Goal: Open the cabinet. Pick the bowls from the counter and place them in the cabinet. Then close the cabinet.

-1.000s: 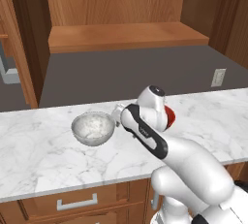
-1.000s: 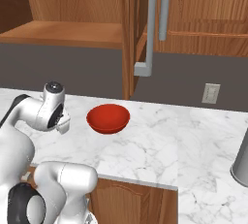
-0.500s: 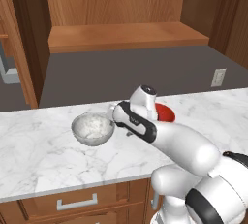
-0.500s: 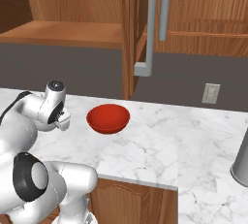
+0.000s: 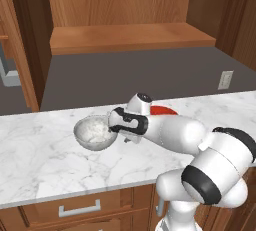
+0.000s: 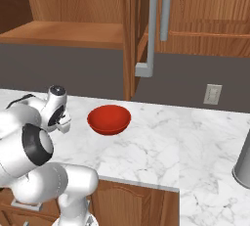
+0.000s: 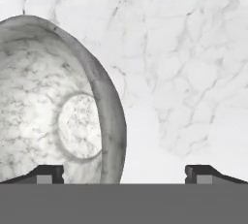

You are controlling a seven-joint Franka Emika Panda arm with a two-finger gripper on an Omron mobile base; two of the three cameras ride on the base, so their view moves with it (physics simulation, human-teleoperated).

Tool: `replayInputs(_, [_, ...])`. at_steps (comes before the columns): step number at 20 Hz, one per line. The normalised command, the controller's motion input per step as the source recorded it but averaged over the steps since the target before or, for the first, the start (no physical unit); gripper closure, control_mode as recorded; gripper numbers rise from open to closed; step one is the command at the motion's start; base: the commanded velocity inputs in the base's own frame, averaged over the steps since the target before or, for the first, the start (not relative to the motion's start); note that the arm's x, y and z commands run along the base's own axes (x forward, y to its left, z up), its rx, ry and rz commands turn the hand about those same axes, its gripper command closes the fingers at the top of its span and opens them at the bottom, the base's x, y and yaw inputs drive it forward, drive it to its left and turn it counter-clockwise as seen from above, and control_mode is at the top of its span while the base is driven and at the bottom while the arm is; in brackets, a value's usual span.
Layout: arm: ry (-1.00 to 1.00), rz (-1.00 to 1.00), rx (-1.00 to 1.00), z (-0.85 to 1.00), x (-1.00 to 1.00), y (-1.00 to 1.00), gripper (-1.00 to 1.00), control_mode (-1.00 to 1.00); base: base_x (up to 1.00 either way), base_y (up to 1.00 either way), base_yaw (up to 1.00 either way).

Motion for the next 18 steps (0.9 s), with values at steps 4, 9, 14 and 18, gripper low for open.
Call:
replayInputs(4, [0.02, 0.0, 0.0, -0.34, 0.34, 0.17, -1.0, -1.0, 0.0, 0.0, 0.0])
replayInputs(9, [0.01, 0.0, 0.0, -0.37, 0.27, 0.2, -1.0, -1.0, 0.0, 0.0, 0.0])
replayInputs(14, [0.02, 0.0, 0.0, -0.42, 0.28, 0.39, 1.0, -1.0, 0.0, 0.0, 0.0])
replayInputs(18, [0.02, 0.0, 0.0, -0.38, 0.08, 0.24, 1.0, -1.0, 0.0, 0.0, 0.0])
